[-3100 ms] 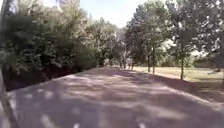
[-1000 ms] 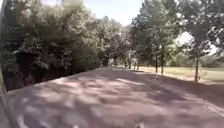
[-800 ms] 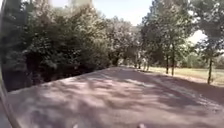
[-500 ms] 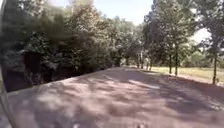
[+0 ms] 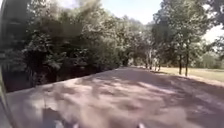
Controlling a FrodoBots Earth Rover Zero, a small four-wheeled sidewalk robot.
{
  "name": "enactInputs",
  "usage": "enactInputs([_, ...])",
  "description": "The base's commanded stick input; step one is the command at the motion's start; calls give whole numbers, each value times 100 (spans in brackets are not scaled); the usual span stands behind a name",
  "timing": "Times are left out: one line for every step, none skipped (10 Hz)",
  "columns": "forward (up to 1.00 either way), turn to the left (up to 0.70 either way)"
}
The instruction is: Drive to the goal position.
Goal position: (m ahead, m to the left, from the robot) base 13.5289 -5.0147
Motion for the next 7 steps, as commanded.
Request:
enactInputs([70,0])
enactInputs([70,0])
enactInputs([70,0])
enactInputs([70,0])
enactInputs([70,0])
enactInputs([70,0])
enactInputs([70,0])
